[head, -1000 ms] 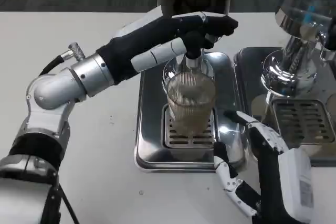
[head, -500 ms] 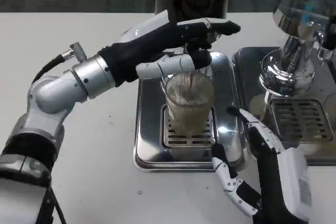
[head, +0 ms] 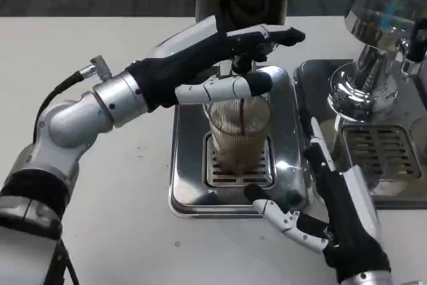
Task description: Grasp the cup under the faucet to collect the drink, then remove the cup.
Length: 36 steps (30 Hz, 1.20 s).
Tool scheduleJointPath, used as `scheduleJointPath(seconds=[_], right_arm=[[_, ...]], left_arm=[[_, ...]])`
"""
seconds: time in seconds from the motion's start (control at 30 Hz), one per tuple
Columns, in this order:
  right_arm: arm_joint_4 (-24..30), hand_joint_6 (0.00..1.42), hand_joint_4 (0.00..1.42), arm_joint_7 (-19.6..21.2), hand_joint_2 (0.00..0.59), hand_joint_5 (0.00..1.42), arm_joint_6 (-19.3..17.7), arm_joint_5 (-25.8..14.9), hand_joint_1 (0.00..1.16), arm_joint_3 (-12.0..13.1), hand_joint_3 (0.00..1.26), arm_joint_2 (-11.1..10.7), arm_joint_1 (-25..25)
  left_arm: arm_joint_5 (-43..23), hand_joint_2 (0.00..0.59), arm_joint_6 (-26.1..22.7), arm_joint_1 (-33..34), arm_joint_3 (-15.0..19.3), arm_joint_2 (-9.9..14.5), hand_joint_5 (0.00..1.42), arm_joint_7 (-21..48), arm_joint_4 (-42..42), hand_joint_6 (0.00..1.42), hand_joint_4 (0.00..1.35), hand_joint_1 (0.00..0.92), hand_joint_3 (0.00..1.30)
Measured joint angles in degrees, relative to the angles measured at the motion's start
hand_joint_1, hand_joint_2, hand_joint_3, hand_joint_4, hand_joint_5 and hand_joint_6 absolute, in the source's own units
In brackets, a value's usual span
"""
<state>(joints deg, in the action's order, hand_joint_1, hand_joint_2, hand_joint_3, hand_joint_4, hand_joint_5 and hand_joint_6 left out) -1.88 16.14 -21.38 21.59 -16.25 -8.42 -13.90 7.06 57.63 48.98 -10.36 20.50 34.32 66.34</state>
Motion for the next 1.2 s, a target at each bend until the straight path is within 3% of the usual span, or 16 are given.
scheduleJointPath(seconds=[0.23, 0.53, 1.2], right_arm=[[-0.83, 0.08, 0.00, -6.66, 0.208, 0.00, 1.43, -3.08, 0.68, 1.63, 0.00, -0.42, 3.05], [-7.64, 0.07, 0.00, -11.58, 0.200, 0.00, 1.57, -6.10, 0.71, 3.57, 0.00, -0.32, 7.54], [-18.73, 0.05, 0.00, -14.72, 0.212, 0.00, -1.16, -9.51, 0.69, 5.88, 0.00, 1.39, 16.03]], left_arm=[[0.09, 0.122, 0.19, 0.00, 0.00, 0.18, 0.01, -0.16, 0.01, 0.00, 0.08, 0.000, 0.17], [0.55, 0.122, 0.49, -0.01, -0.15, 0.44, 0.01, -0.96, 0.06, 0.00, 0.08, 0.000, 0.17], [0.57, 0.122, 0.85, 0.00, -0.93, 1.12, 0.01, -1.70, 0.08, 0.00, 0.09, 0.000, 0.17]])
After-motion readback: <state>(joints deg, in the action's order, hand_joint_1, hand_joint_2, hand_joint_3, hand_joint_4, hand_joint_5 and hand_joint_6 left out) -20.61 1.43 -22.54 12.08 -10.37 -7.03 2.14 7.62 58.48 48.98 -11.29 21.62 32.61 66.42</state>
